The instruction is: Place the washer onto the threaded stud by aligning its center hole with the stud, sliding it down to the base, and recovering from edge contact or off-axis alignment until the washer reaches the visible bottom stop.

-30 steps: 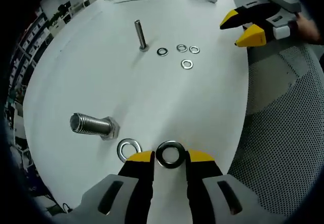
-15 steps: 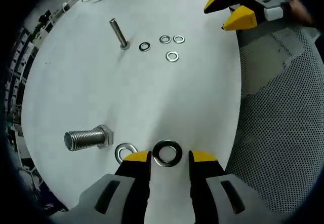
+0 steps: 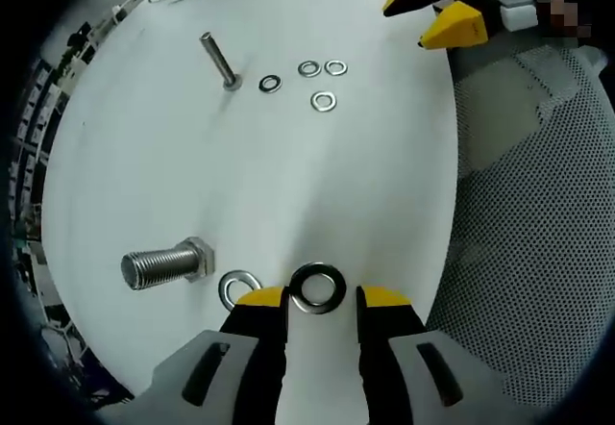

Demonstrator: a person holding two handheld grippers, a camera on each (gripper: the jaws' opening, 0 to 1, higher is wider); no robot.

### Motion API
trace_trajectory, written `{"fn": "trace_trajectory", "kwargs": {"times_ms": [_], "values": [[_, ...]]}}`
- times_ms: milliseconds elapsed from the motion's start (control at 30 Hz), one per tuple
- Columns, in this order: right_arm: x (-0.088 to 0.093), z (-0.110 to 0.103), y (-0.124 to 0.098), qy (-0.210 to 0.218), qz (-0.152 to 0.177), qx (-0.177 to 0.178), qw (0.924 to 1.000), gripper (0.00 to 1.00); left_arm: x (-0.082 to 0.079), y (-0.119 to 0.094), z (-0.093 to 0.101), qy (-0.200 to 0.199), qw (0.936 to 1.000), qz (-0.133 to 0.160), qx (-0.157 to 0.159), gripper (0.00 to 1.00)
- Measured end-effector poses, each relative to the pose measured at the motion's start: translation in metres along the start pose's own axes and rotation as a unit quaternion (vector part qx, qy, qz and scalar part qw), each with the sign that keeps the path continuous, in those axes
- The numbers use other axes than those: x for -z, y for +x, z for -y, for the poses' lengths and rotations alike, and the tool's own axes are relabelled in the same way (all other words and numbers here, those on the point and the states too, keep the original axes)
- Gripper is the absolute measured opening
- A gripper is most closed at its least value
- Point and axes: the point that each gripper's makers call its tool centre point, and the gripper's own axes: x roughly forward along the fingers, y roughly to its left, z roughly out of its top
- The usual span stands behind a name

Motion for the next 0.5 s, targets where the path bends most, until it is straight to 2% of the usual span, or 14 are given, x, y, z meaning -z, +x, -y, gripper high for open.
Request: {"fn": "trace_trajectory", "kwargs": {"times_ms": [133,500], "values": [[-0.0002,0.0002,-0.0002,0.001,0.000,0.000,1.0000,0.34,0.0018,-0.0012,-0.0007,-0.002,1.0000,-0.004,0.001,0.21],[0.0004,0.0000,-0.0001,-0.002,-0.001,-0.001,1.0000,0.34,0.0016,0.0000,-0.0019,-0.001,0.9999,0.012,0.007,0.22]]}}
